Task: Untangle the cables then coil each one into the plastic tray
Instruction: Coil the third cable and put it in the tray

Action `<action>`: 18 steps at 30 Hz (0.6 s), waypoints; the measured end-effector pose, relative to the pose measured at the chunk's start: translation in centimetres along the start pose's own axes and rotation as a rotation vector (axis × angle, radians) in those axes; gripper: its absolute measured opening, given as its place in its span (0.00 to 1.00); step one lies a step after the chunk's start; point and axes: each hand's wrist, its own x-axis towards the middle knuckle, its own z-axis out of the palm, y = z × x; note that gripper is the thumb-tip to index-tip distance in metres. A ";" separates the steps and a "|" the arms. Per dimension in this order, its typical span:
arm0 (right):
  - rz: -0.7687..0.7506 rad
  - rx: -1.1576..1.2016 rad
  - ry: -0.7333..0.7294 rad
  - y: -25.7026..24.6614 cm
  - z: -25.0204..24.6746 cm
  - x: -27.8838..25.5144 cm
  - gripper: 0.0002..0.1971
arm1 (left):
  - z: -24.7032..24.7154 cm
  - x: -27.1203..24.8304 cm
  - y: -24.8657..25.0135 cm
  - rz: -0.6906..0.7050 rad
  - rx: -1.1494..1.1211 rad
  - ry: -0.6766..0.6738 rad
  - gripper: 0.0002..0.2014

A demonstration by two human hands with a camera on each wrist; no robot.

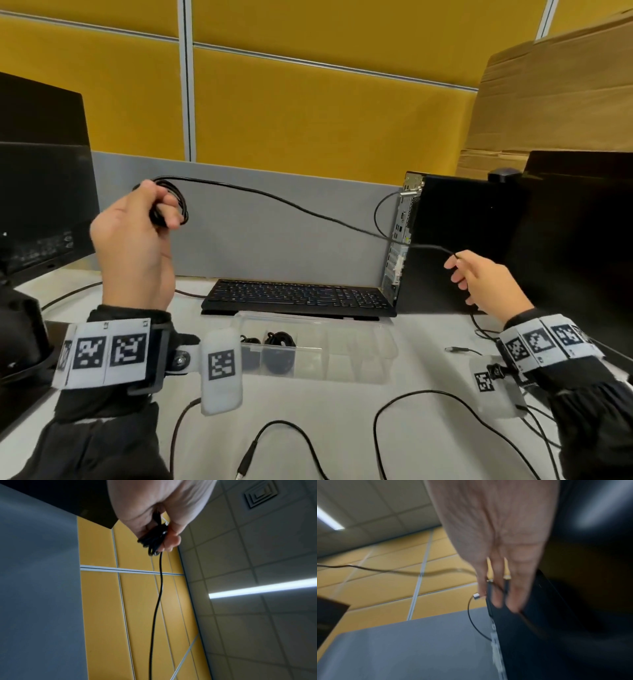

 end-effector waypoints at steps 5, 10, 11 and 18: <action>-0.262 -0.098 0.052 -5.9 0.2 -2.8 0.28 | 2.1 -1.7 -1.1 -0.012 0.245 -0.262 0.21; -0.551 0.301 -0.168 -14.2 1.9 -6.4 0.25 | 4.4 -4.7 -3.4 -0.071 0.400 -0.525 0.14; -0.569 0.380 -0.174 -14.7 2.3 -6.4 0.19 | 4.5 -4.9 -3.6 -0.085 0.397 -0.539 0.14; -0.578 0.475 0.200 -15.3 4.3 -4.9 0.10 | 5.6 -6.5 -3.0 -0.321 0.092 -0.688 0.11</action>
